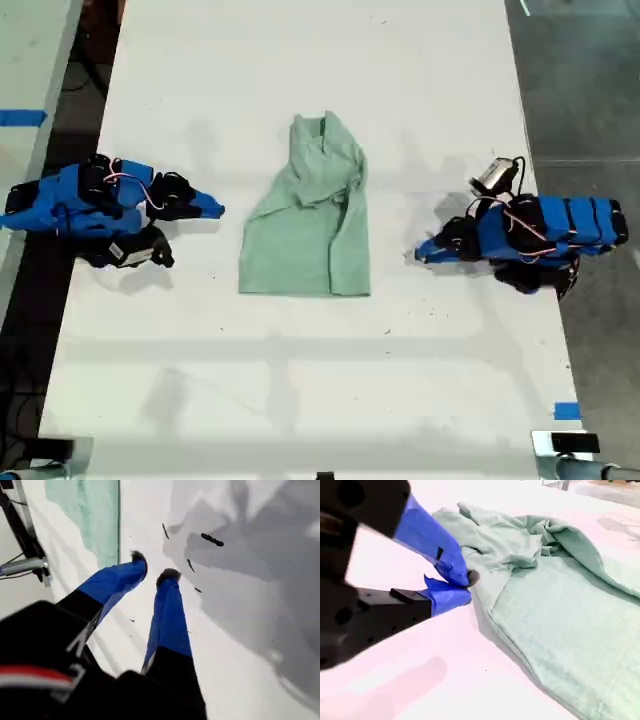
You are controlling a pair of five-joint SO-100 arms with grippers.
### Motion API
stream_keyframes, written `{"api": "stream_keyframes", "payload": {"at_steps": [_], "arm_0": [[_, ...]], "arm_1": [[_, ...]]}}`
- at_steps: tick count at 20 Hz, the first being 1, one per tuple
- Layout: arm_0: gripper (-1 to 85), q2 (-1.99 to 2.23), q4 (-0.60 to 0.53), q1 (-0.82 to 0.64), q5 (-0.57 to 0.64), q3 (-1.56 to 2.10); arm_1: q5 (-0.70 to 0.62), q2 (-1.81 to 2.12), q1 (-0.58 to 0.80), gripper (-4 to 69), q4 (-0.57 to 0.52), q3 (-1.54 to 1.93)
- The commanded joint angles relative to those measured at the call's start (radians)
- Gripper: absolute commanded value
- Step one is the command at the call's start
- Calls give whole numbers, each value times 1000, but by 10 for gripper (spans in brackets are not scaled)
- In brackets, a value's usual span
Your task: Fold t shirt
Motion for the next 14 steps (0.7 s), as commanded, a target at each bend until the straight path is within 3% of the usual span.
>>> {"api": "stream_keyframes", "payload": {"at_steps": [1, 10, 14], "arm_0": [[0, 8, -34, -117, 95, -18], [0, 8, -34, -120, 83, -15], [0, 8, -69, -69, 133, -54]], "arm_1": [[-558, 9, 281, 5, -49, 43], [-552, 9, 279, 5, -48, 44], [-549, 9, 281, 5, -48, 46]]}}
